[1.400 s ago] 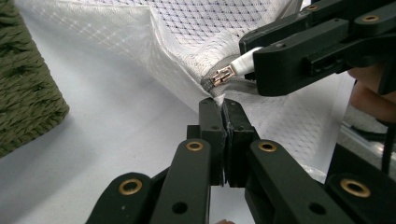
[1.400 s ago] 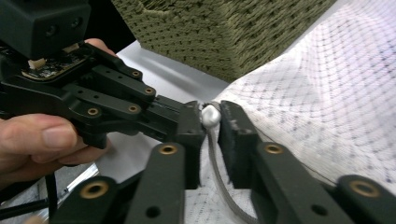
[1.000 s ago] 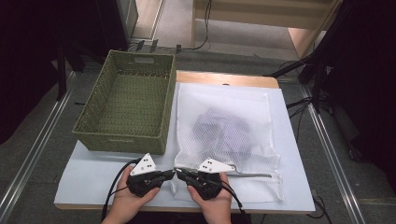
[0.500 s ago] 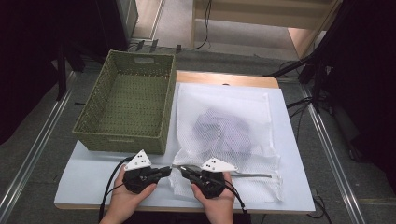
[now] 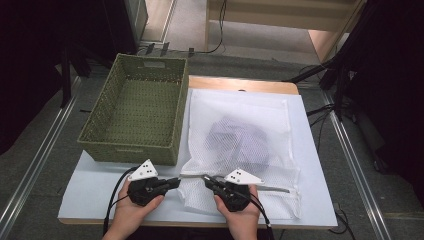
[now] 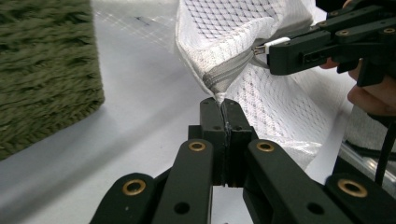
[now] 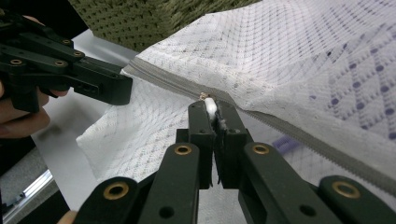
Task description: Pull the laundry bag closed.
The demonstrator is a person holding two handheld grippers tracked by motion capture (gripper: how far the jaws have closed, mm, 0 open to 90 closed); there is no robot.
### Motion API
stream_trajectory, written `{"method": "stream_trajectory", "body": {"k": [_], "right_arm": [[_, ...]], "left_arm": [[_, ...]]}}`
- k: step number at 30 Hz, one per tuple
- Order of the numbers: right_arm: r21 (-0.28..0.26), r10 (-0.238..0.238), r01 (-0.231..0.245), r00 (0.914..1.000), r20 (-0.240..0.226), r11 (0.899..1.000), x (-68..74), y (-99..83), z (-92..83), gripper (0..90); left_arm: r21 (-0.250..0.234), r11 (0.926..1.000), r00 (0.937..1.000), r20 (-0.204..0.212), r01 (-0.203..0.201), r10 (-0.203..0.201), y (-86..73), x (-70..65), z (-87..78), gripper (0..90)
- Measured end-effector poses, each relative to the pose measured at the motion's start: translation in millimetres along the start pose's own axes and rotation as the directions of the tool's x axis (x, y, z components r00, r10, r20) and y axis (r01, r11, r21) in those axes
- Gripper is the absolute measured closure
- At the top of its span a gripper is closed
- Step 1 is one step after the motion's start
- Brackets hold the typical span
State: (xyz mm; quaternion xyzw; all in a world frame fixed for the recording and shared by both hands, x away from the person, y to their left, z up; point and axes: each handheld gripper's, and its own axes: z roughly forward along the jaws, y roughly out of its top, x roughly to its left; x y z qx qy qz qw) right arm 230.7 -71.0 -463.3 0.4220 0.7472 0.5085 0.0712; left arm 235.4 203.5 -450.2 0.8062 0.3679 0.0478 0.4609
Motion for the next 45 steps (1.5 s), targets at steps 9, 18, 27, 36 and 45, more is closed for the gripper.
{"method": "stream_trajectory", "body": {"k": [9, 18, 27, 36, 45], "right_arm": [[0.014, -0.023, 0.023, 0.9995, 0.023, 1.000, -7.1, -7.1, -18.0, 88.1], [0.007, -0.013, 0.013, 0.9993, 0.034, 1.000, -20.6, -10.9, -40.3, 88.1], [-0.020, 0.012, -0.011, 0.9972, 0.074, 1.000, -40.1, -20.8, -69.7, 88.1], [-0.054, 0.044, -0.038, 0.9930, 0.109, 0.998, -60.4, -29.1, -98.4, 88.0], [-0.065, 0.051, -0.042, 0.9867, 0.154, 0.997, -74.2, -32.0, -111.3, 88.0]], "left_arm": [[0.010, 0.9999, 0.9999, 0.017, 0.002, -0.002, -2.5, -4.3, 1.9, 90.0], [0.022, 0.9997, 0.9997, 0.021, -0.008, 0.007, -5.0, -11.1, 4.5, 90.0], [0.007, 0.9998, 0.9993, 0.034, 0.017, -0.017, -7.9, -9.1, 3.3, 90.0], [0.018, 0.9997, 0.9994, 0.033, 0.014, -0.015, -9.2, -9.4, 6.7, 90.0], [0.020, 0.9997, 0.9994, 0.032, 0.014, -0.015, -9.8, -8.2, 6.8, 90.0]]}}
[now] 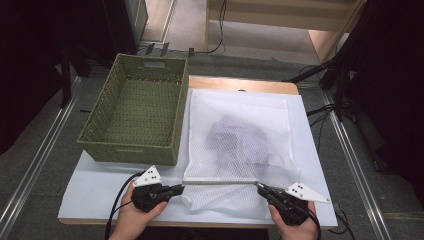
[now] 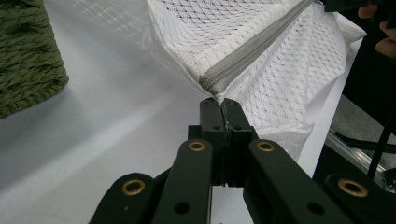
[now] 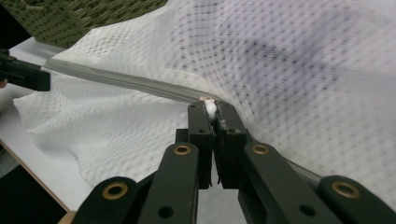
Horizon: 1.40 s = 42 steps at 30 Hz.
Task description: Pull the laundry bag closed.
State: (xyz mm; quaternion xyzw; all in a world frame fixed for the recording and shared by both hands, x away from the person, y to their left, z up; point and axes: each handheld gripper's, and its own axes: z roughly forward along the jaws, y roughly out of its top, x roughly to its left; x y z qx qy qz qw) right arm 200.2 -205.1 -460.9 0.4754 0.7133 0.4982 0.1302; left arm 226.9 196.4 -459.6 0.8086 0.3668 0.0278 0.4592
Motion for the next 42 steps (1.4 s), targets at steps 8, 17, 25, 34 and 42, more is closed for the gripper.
{"method": "stream_trajectory", "body": {"k": [8, 17, 25, 34, 42], "right_arm": [[-0.011, 0.017, -0.017, 0.9994, 0.030, 1.000, -12.8, -3.3, -11.9, 87.9], [-0.016, 0.028, -0.028, 0.9992, 0.027, 0.999, -18.6, -4.1, -18.0, 87.9], [-0.022, 0.054, -0.054, 0.9980, 0.032, 0.998, -25.1, -4.9, -22.0, 88.0], [-0.025, 0.077, -0.075, 0.9935, 0.084, 0.997, -33.2, -4.8, -28.6, 88.1], [-0.057, 0.116, -0.110, 0.9854, 0.124, 0.992, -52.2, -7.8, -44.3, 88.1]], "left_arm": [[0.000, 1.0000, 1.0000, 0.010, -0.001, 0.001, 0.3, 0.0, -0.1, 90.0], [-0.001, 0.9999, 0.9999, 0.010, -0.011, 0.011, 0.7, -2.5, 1.4, 90.0], [0.004, 1.0000, 0.9999, -0.007, -0.009, 0.009, 0.5, -2.1, 1.2, 90.0], [-0.006, 0.9999, 0.9995, -0.027, 0.016, -0.016, -0.1, 4.1, -3.4, 90.0], [0.005, 1.0000, 0.9998, -0.021, 0.004, -0.004, -0.3, 2.7, -1.4, 90.0]]}}
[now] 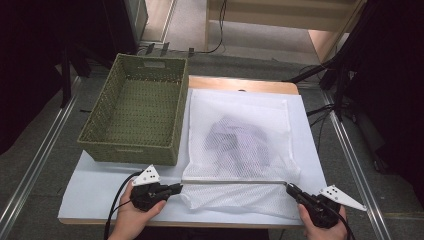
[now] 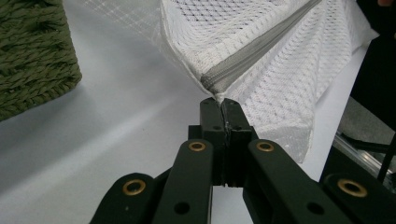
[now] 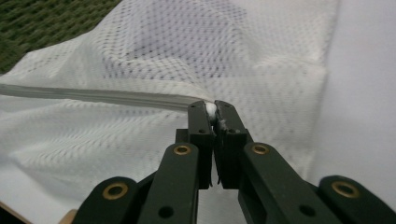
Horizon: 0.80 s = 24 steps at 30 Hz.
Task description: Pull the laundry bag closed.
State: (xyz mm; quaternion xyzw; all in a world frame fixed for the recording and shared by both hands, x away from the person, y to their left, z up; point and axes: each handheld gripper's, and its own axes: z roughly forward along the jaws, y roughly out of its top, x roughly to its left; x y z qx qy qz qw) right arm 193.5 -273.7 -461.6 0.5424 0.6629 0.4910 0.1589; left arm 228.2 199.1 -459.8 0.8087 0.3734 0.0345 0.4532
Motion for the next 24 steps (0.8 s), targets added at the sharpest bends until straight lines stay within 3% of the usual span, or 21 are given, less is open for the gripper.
{"method": "stream_trajectory", "body": {"k": [1, 2, 5, 8, 16, 19, 24], "right_arm": [[0.001, -0.001, 0.001, 1.0000, 0.006, 1.000, -2.0, 0.0, -1.0, 88.1], [-0.003, -0.006, 0.006, 0.9991, 0.042, 1.000, -5.0, -0.1, -3.0, 88.1], [-0.029, 0.031, -0.029, 0.9964, 0.080, 0.999, -21.2, -0.8, -12.6, 88.1], [-0.037, 0.053, -0.050, 0.9948, 0.088, 0.998, -31.1, -2.7, -17.5, 88.1], [-0.023, 0.055, -0.053, 0.9922, 0.112, 0.998, -37.1, -1.9, -19.8, 88.0], [-0.006, 0.039, -0.038, 0.9886, 0.146, 0.999, -35.1, -1.4, -18.8, 88.0], [-0.012, 0.035, -0.034, 0.9869, 0.157, 0.999, -34.7, -0.9, -19.4, 88.0]], "left_arm": [[0.001, 1.0000, 0.9998, -0.019, 0.004, -0.004, -0.2, 0.1, -0.4, 90.0], [0.001, 1.0000, 0.9996, -0.028, 0.005, -0.005, -0.4, 1.4, -1.3, 90.0], [-0.017, 0.9989, 0.9991, -0.002, 0.043, -0.043, -0.8, 9.1, -6.7, 90.0], [-0.008, 0.9996, 0.9996, 0.001, 0.028, -0.028, -0.8, 5.8, -3.5, 90.0], [0.008, 0.9999, 0.9999, 0.011, 0.010, -0.010, -1.7, 1.8, 1.7, 90.0], [0.024, 0.9997, 0.9999, -0.011, -0.001, 0.001, -2.1, 0.2, 3.9, 90.0], [0.009, 0.9999, 0.9999, 0.013, 0.004, -0.004, -3.4, -0.6, 3.8, 90.0]]}}
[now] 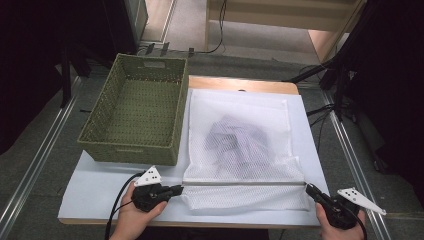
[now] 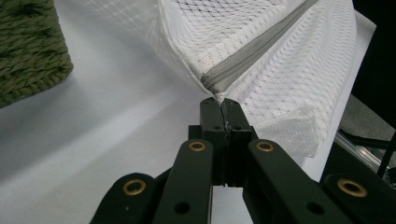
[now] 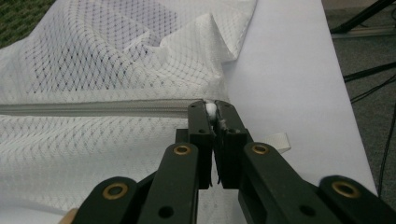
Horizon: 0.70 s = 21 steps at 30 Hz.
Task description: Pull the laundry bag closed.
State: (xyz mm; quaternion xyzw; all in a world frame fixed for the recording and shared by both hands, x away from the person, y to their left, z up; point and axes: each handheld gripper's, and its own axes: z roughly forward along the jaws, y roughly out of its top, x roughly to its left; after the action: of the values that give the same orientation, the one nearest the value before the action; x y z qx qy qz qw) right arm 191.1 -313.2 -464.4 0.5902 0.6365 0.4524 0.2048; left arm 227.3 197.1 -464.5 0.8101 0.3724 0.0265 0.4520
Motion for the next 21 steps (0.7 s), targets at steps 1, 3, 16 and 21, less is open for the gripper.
{"method": "stream_trajectory", "body": {"k": [1, 3, 16, 21], "right_arm": [[-0.013, -0.005, 0.005, 1.0000, -0.003, 1.000, 0.3, 0.2, -1.0, 87.9], [-0.041, -0.004, 0.002, 0.9992, -0.039, 0.999, 0.1, 1.2, -2.9, 86.8], [-0.151, -0.048, 0.043, 0.9985, -0.027, 0.988, -5.0, 4.0, -5.0, 40.7], [-0.158, -0.021, 0.015, 0.9991, -0.037, 0.987, -8.2, 5.0, -4.6, 34.6]], "left_arm": [[-0.002, 1.0000, 1.0000, 0.006, -0.002, 0.002, -0.4, 0.5, -0.6, 90.0], [-0.007, 1.0000, 1.0000, 0.009, 0.003, -0.003, -1.0, 3.3, -2.3, 87.8], [-0.130, 0.9905, 0.9946, -0.087, 0.046, -0.057, 0.5, 15.3, -25.7, 27.7], [-0.158, 0.9859, 0.9886, -0.130, 0.055, -0.076, -1.2, 23.3, -34.8, 17.7]]}}
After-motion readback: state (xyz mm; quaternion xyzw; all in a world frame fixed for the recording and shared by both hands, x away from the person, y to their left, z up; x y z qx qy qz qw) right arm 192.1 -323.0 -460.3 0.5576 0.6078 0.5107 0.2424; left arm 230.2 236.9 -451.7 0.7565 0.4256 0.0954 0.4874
